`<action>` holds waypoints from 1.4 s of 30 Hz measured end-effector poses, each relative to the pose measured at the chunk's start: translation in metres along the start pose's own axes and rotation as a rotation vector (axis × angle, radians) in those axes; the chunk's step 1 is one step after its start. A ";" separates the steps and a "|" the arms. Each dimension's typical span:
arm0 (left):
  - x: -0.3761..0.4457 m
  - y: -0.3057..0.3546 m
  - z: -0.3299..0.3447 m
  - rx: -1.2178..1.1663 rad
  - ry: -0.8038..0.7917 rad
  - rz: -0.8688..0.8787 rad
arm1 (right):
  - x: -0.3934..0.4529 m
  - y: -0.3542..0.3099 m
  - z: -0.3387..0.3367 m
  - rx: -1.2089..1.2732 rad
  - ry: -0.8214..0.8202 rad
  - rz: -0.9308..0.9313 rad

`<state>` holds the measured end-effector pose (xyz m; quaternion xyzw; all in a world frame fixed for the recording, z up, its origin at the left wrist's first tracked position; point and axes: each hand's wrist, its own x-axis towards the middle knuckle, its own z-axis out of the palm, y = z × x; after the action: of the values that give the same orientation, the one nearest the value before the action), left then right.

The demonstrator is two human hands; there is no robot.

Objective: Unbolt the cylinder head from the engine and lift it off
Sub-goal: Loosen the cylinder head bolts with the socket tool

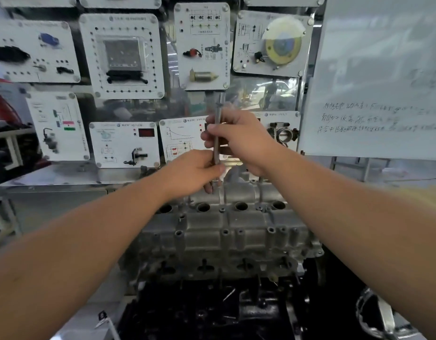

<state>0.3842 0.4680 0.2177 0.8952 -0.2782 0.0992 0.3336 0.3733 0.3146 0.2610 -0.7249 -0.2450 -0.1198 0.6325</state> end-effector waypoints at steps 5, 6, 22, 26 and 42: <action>0.016 -0.023 0.020 0.144 -0.077 0.064 | 0.013 0.023 0.001 0.309 -0.100 0.085; 0.018 -0.027 0.022 0.172 -0.074 0.068 | 0.015 0.029 0.002 0.339 -0.092 0.078; 0.021 -0.040 0.032 0.218 -0.066 0.034 | 0.027 0.062 0.003 0.440 -0.169 0.094; 0.019 -0.042 0.032 0.243 -0.041 -0.001 | 0.026 0.069 0.003 0.483 -0.240 0.093; 0.022 -0.047 0.033 0.057 -0.037 -0.036 | 0.024 0.074 0.001 0.506 -0.287 0.009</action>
<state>0.4290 0.4659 0.1750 0.9109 -0.2651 0.0846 0.3048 0.4311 0.3141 0.2084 -0.5546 -0.3507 0.0517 0.7528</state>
